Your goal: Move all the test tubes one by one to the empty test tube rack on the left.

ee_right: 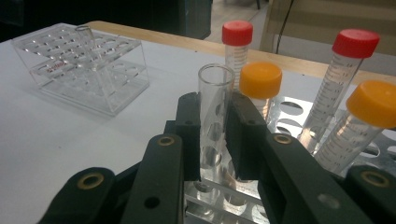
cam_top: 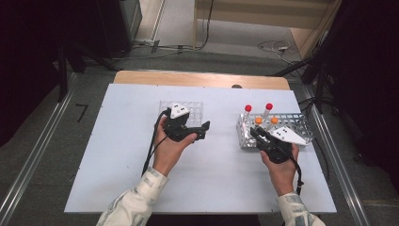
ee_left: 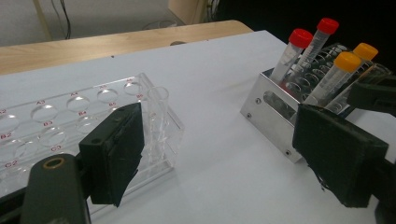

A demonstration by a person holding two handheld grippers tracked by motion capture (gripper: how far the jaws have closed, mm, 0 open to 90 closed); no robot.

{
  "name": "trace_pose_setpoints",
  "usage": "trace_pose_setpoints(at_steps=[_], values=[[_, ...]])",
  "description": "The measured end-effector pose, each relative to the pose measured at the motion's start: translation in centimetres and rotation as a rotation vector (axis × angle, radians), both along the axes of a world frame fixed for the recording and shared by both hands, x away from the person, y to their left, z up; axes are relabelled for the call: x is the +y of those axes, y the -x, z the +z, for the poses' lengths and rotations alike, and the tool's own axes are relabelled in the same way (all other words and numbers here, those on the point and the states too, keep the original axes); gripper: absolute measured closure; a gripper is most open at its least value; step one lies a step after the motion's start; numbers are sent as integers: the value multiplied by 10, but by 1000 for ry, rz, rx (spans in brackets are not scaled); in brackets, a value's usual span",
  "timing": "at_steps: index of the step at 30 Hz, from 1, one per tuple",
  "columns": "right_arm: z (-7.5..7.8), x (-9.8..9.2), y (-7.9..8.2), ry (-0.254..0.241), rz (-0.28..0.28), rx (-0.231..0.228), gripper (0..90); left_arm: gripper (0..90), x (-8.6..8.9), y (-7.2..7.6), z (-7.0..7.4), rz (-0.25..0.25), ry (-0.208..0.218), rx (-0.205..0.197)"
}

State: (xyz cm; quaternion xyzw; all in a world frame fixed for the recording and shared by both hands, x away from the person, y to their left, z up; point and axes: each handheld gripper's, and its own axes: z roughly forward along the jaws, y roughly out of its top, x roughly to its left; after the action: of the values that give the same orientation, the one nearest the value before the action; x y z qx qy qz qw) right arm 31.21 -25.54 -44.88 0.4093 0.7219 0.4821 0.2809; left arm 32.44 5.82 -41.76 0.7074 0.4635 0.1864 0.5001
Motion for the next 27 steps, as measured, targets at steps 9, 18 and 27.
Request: trace_pose_setpoints(at_steps=[9, 18, 27], values=[[24, -5, 10, -48, 3, -47, 732, 168, 1, 1, 2, 1, 2, -6], [40, 0, 21, -73, 42, -85, 733, 168, 1, 2, 5, 1, 3, -12], [37, 15, 20, -74, 86, -61, 733, 168, -1, 2, 5, -6, 5, -12]])
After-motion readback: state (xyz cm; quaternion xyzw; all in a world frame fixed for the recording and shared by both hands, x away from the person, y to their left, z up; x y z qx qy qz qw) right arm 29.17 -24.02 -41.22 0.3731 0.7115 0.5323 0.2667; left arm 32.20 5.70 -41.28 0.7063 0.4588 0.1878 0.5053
